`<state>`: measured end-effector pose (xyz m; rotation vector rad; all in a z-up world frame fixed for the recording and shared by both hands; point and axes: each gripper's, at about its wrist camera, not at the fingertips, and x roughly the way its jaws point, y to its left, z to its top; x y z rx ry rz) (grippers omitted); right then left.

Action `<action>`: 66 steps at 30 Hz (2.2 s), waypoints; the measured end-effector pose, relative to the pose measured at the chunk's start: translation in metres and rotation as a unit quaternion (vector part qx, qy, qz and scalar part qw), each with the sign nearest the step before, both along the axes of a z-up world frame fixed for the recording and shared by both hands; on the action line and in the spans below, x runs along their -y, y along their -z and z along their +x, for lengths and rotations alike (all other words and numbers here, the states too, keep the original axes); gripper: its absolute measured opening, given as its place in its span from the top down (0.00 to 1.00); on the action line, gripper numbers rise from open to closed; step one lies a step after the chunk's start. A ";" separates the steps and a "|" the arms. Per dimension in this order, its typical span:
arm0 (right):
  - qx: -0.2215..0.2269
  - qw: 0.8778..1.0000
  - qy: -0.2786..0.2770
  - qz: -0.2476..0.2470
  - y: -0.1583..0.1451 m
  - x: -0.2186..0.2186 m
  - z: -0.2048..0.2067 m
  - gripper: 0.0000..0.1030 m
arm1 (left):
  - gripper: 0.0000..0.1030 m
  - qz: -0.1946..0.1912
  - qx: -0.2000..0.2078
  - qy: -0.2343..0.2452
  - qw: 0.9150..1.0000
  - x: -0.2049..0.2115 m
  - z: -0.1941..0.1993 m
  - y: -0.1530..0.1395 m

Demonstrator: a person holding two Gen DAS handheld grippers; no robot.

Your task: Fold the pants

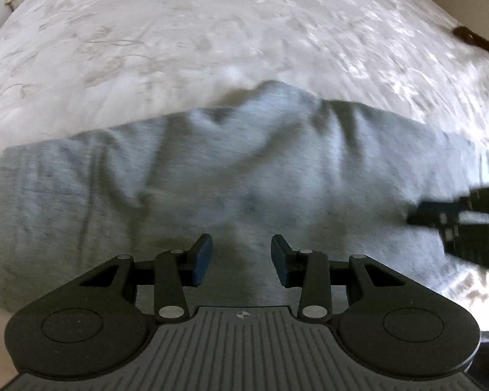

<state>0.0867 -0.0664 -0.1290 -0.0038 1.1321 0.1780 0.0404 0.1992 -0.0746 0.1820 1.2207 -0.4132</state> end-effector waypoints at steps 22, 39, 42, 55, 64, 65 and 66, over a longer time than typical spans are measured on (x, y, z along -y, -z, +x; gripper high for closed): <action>0.061 0.956 0.288 -0.009 -0.026 0.273 -0.183 0.50 | 0.62 0.011 0.009 -0.002 1.000 0.166 -0.063 -0.013; 0.030 0.921 0.370 0.114 0.024 0.460 -0.207 0.37 | 0.62 0.038 0.011 0.019 0.999 0.257 -0.101 -0.010; 0.014 0.924 0.355 0.140 0.040 0.464 -0.196 0.31 | 0.62 0.047 0.014 0.008 0.999 0.259 -0.097 -0.014; 0.013 0.918 0.307 0.251 0.027 0.480 -0.187 0.88 | 0.62 0.048 0.006 0.032 0.998 0.314 -0.074 -0.003; 0.060 0.928 0.282 0.236 -0.017 0.466 -0.192 0.88 | 0.62 0.054 0.025 0.073 0.996 0.376 -0.038 0.026; 0.061 0.928 0.283 0.235 -0.018 0.467 -0.194 0.88 | 0.62 0.058 0.023 0.071 0.996 0.380 -0.033 0.032; 0.061 0.927 0.286 0.234 -0.020 0.465 -0.193 0.88 | 0.62 0.059 0.019 0.067 0.996 0.382 -0.028 0.036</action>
